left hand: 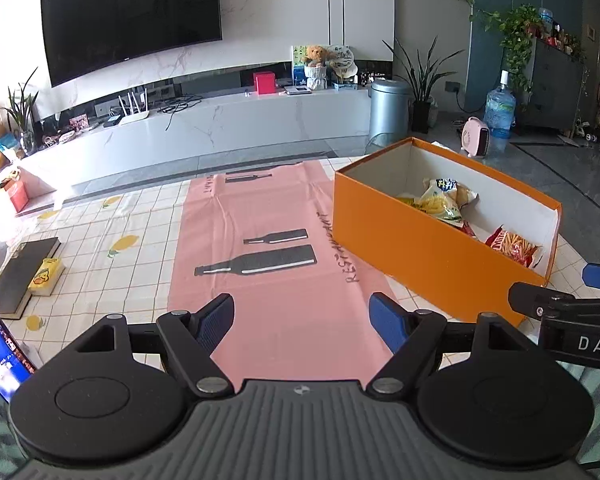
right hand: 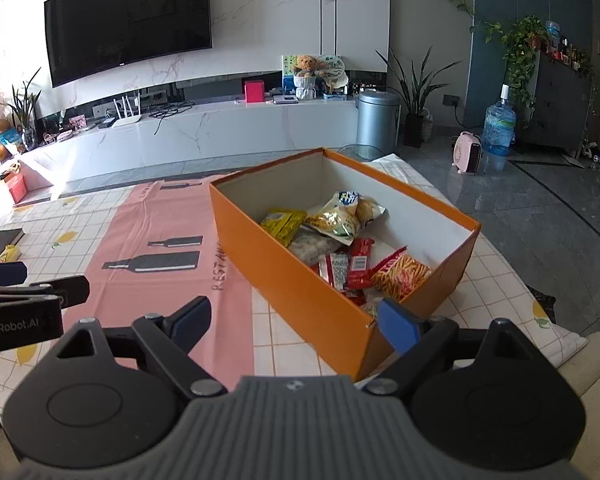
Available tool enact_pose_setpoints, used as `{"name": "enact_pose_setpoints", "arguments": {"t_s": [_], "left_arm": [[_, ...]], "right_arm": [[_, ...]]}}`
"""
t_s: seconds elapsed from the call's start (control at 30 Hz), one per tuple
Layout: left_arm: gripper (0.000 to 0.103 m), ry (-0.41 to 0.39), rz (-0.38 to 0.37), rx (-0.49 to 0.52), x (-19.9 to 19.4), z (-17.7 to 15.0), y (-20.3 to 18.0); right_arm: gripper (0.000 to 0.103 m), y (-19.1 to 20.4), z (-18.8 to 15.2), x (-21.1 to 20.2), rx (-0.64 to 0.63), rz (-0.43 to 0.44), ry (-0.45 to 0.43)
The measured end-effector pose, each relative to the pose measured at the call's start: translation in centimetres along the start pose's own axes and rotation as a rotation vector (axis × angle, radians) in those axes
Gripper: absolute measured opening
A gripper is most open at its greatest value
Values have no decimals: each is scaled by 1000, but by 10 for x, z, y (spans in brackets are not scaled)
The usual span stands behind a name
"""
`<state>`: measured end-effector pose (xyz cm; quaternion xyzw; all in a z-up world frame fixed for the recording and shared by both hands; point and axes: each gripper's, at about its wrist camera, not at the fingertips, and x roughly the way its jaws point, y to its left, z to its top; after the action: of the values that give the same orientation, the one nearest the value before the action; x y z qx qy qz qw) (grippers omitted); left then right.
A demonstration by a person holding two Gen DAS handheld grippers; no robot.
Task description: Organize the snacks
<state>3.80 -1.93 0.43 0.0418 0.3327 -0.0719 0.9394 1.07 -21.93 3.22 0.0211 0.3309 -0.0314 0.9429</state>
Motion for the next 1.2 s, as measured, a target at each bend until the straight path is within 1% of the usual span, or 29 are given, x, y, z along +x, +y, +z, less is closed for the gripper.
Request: {"name": "enact_pose_setpoints", "arguments": {"t_s": [0.17, 0.37, 0.83, 1.2], "left_arm": [[90, 39, -10, 1, 7, -13, -2], [90, 83, -13, 5, 18, -22, -3], [90, 95, -15, -1, 18, -20, -2], [90, 89, -18, 1, 14, -20, -1]], "right_arm": [[88, 1, -12, 9, -13, -9, 34], [88, 3, -18, 19, -24, -8, 57], [88, 4, -17, 27, -27, -5, 80], [89, 6, -17, 23, -28, -3, 66]]}}
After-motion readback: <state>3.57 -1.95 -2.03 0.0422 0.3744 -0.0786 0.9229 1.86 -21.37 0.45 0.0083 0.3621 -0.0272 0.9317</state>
